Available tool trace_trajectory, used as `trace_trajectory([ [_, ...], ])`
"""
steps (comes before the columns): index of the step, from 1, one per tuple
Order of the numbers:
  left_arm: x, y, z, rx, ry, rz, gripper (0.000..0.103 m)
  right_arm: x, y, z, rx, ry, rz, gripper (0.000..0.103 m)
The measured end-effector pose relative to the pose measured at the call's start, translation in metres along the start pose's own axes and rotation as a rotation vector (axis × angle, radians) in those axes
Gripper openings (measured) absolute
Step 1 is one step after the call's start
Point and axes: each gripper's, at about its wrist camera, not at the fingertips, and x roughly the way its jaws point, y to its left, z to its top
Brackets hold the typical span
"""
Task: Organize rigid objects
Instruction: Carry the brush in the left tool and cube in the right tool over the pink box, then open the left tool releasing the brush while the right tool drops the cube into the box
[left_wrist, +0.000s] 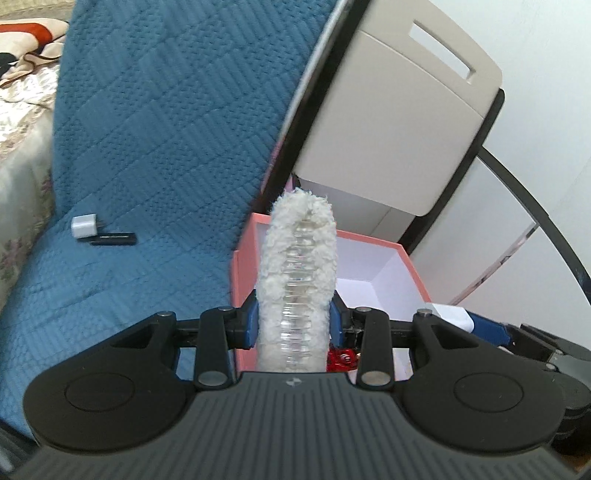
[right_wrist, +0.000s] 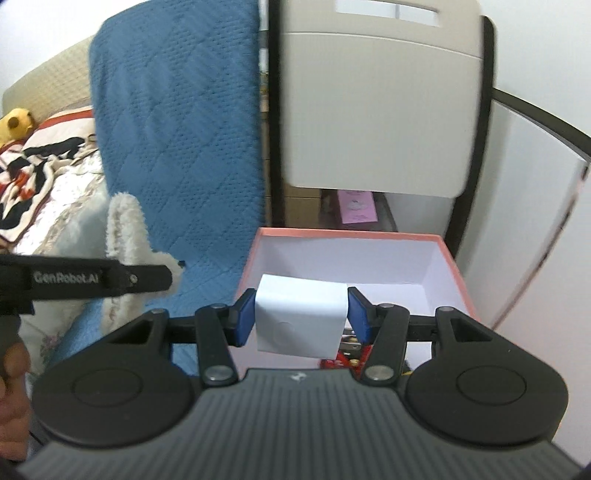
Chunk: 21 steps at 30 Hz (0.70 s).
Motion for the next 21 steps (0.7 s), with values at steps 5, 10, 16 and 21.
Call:
trace_trajectory([
  [5,0.026,-0.022,-0.006,0.014,0.037,-0.009,0.042,0.003,-0.031,-0.010,0.020,0.029,-0.031,0.055],
  [10,0.057,-0.042,-0.017,0.035,0.089,-0.010,0.042,0.014,-0.060,-0.022,0.049,0.071,-0.052,0.055],
  [16,0.094,-0.056,-0.030,0.049,0.144,0.010,0.042,0.037,-0.088,-0.042,0.074,0.126,-0.053,0.055],
  [21,0.122,-0.062,-0.041,0.052,0.189,0.020,0.042,0.058,-0.106,-0.055,0.097,0.167,-0.044,0.055],
])
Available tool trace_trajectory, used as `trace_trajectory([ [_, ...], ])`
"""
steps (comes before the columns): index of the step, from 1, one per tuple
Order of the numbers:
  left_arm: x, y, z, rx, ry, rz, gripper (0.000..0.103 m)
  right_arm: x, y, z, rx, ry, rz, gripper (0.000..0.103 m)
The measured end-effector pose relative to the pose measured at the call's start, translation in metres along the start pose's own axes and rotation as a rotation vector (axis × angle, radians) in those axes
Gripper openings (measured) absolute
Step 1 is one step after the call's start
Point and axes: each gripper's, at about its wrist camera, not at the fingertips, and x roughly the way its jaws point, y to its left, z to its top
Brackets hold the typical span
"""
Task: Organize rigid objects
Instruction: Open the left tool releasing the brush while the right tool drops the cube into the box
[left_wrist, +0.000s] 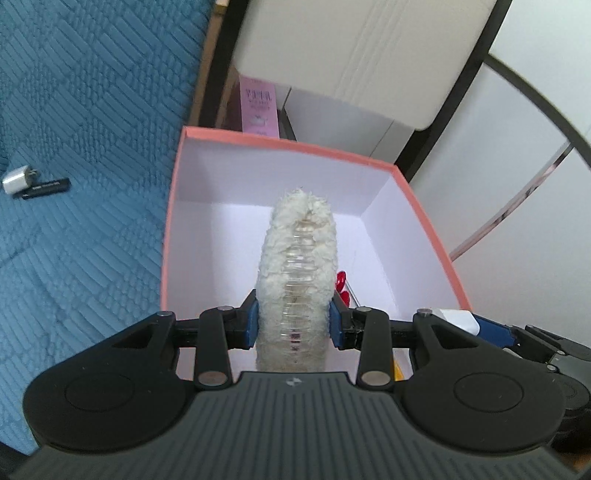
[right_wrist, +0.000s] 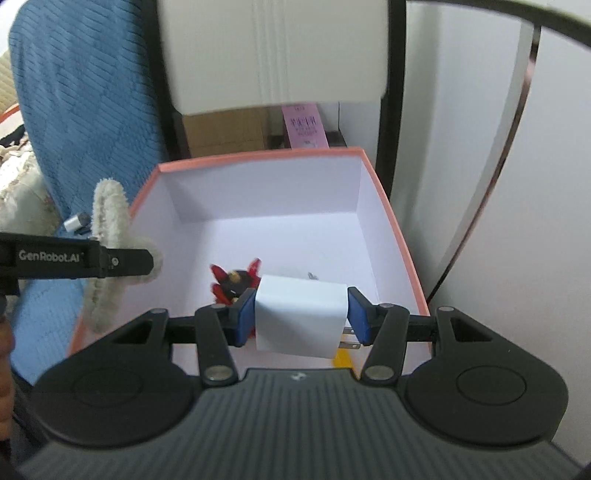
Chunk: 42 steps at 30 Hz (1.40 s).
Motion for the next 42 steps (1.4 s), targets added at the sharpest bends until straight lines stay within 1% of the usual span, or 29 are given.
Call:
trace_trajectory([
  [6,0.026,-0.008,-0.004,0.015,0.029,0.008,0.042,0.030,-0.016,-0.010,0.007,0.050,0.009,0.055],
  [9,0.035,-0.009,-0.007,0.020,0.043,0.011,0.042,0.039,-0.020,-0.013,0.018,0.070,0.022,0.055],
  [12,0.039,-0.009,-0.008,0.025,0.050,0.019,0.042,0.043,-0.021,-0.014,0.030,0.075,0.025,0.055],
  [15,0.039,-0.008,-0.008,0.029,0.050,0.024,0.042,0.041,-0.020,-0.012,0.015,0.060,0.030,0.053],
  [16,0.038,-0.007,-0.008,0.032,0.051,0.026,0.044,0.041,-0.019,-0.012,0.009,0.058,0.028,0.053],
  [18,0.034,-0.006,-0.008,0.032,0.048,0.027,0.055,0.039,-0.019,-0.010,0.010,0.054,0.027,0.053],
  [19,0.030,-0.006,-0.008,0.032,0.040,0.027,0.062,0.036,-0.019,-0.009,0.014,0.052,0.028,0.053],
  [20,0.025,-0.008,-0.008,0.035,0.028,0.029,0.066,0.033,-0.018,-0.008,0.016,0.048,0.028,0.053],
  [21,0.020,-0.008,-0.008,0.042,0.017,0.030,0.067,0.030,-0.017,-0.007,0.016,0.041,0.026,0.053],
  [30,-0.029,-0.008,-0.008,0.052,-0.052,0.031,0.067,-0.010,0.003,0.002,0.019,-0.021,0.049,0.053],
  [36,-0.073,-0.002,-0.008,0.046,-0.109,0.038,0.067,-0.044,0.025,0.014,-0.001,-0.075,0.067,0.053],
  [42,-0.122,0.013,-0.009,0.027,-0.169,0.027,0.067,-0.076,0.044,0.023,-0.020,-0.117,0.072,0.053],
])
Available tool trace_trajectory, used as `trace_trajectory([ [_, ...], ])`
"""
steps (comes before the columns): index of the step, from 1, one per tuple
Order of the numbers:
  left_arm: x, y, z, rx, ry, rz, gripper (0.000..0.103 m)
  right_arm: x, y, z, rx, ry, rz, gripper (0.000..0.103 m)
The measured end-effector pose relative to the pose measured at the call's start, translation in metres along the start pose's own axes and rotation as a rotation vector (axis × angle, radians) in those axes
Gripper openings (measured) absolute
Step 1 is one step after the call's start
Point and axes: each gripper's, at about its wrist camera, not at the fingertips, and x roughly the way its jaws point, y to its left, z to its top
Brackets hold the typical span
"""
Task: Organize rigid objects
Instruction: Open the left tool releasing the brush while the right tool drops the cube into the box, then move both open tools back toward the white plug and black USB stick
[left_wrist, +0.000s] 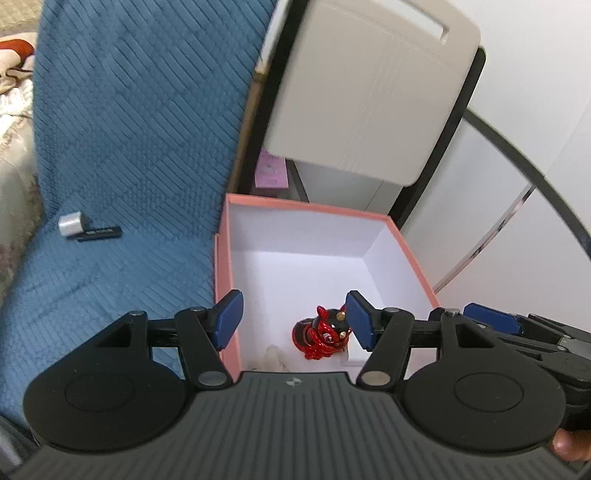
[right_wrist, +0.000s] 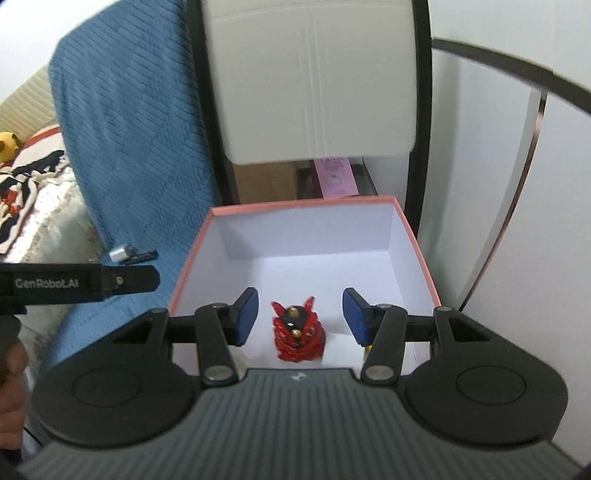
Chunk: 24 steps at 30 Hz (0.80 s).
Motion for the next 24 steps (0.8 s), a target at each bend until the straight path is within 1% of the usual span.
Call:
trace_trajectory([
  [6,-0.038,0.017,0.000,-0.012,-0.045,0.002,0.067,-0.023,0.021,0.003,-0.014,-0.027,0.007,0.054],
  [9,-0.054,0.025,-0.002,-0.009,-0.064,0.007,0.072,-0.030,0.033,0.002,-0.019,-0.036,0.016,0.054],
  [13,-0.075,0.037,-0.010,-0.020,-0.088,0.021,0.072,-0.035,0.052,-0.003,-0.032,-0.036,0.038,0.056],
  [19,-0.098,0.059,-0.021,-0.040,-0.112,0.040,0.073,-0.040,0.080,-0.014,-0.070,-0.027,0.075,0.056],
  [24,-0.111,0.079,-0.028,-0.055,-0.130,0.067,0.073,-0.040,0.102,-0.023,-0.088,-0.020,0.104,0.056],
])
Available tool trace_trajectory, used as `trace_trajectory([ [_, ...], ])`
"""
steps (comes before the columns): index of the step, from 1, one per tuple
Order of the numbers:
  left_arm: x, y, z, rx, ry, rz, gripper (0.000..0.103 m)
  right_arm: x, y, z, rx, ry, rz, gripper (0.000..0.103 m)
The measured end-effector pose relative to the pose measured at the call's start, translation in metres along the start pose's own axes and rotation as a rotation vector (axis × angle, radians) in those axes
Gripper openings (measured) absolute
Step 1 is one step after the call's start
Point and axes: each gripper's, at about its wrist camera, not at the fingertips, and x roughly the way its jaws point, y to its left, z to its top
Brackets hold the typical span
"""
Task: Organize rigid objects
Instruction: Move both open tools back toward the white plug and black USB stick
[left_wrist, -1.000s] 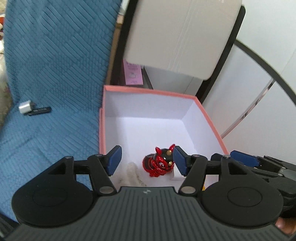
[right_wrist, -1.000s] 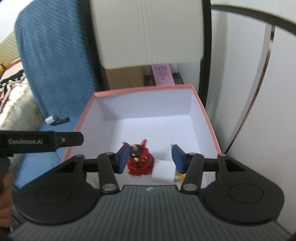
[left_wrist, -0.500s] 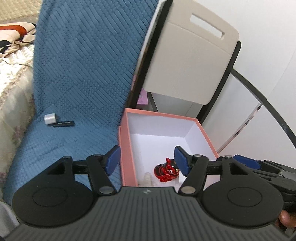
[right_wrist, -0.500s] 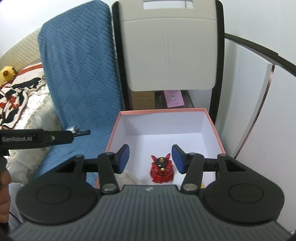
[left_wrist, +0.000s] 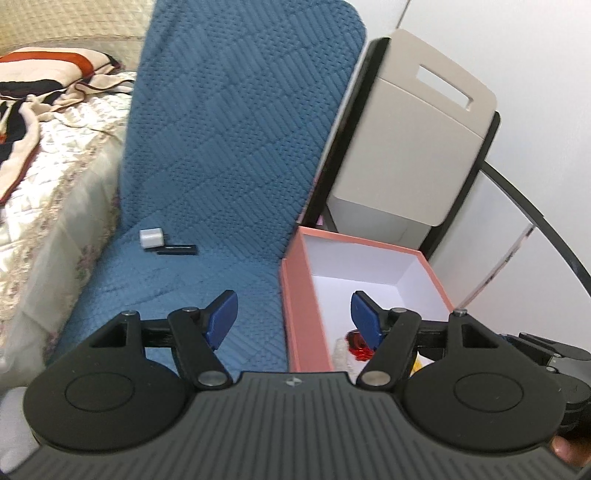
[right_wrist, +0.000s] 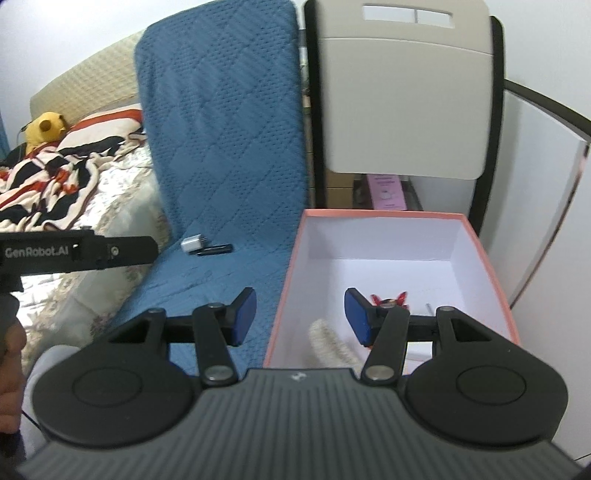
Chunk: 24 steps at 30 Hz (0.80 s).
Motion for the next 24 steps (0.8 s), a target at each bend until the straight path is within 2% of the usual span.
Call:
trace_trajectory([
  [13,-0.009,0.058,-0.018,-0.055,-0.011,0.068,0.073,0.029,0.054,-0.024,-0.038,0.058,0.061,0.056],
  [24,0.010,0.092,-0.033,-0.068,-0.013,0.086,0.073,0.057,0.078,-0.040,-0.066,0.094,0.066,0.056],
])
